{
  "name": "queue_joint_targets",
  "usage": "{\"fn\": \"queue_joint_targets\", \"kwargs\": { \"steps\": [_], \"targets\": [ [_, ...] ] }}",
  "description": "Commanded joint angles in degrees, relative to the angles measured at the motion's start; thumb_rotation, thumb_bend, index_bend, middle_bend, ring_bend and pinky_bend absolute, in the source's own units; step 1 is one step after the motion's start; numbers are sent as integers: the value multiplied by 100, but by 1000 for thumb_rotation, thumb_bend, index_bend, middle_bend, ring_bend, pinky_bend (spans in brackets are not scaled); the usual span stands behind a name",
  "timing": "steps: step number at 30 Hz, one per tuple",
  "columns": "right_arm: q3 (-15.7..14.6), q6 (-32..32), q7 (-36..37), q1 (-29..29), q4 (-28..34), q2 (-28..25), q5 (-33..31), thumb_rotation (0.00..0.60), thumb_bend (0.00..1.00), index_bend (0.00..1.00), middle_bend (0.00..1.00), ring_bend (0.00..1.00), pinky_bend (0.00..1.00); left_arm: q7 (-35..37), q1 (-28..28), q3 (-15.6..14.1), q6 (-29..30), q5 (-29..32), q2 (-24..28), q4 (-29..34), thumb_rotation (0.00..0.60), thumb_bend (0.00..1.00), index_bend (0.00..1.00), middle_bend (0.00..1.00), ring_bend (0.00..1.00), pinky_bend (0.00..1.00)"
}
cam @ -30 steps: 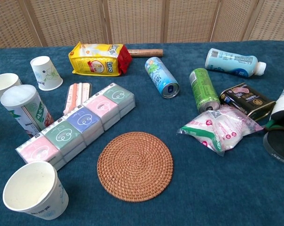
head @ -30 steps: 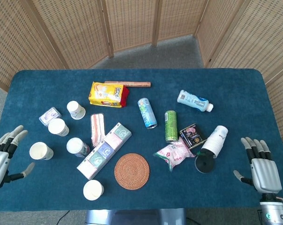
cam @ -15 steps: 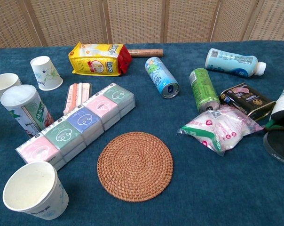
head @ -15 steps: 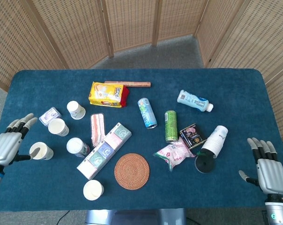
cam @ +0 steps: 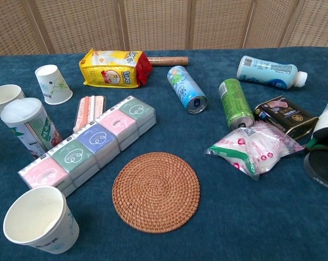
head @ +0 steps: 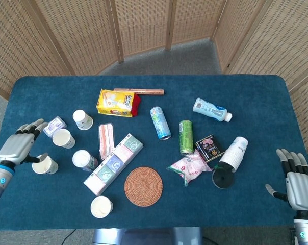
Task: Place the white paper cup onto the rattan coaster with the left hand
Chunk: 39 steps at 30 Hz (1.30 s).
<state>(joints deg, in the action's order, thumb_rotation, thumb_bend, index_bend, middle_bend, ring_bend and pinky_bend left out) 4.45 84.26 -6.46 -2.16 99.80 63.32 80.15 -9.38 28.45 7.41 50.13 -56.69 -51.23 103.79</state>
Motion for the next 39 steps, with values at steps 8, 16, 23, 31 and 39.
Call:
{"fn": "queue_joint_targets", "kwargs": {
  "steps": [8,16,23,31,39],
  "targets": [
    [13,6,-49,5,6,33,-45,600,219,0,0,0,0,38,371,-19,-505,530,-448,-699,542,370,0,0,0,0],
    [14,69,-40,49,5,34,-59,600,219,0,0,0,0,233,560,-50,-836,677,-847,-1185,543,370,0,0,0,0],
    [4,130,-3,108,-13,16,-72,600,219,0,0,0,0,420,674,-95,-1067,657,-1176,-1532,541,371,0,0,0,0],
    [1,149,21,142,-30,1,-88,600,219,0,0,0,0,848,662,-9,-1089,396,-1417,-1765,544,371,0,0,0,98],
    [25,213,48,204,-35,-30,-155,600,219,0,0,0,0,978,741,-54,-1268,370,-1593,-1984,543,370,0,2,4,200]
  ]
}}
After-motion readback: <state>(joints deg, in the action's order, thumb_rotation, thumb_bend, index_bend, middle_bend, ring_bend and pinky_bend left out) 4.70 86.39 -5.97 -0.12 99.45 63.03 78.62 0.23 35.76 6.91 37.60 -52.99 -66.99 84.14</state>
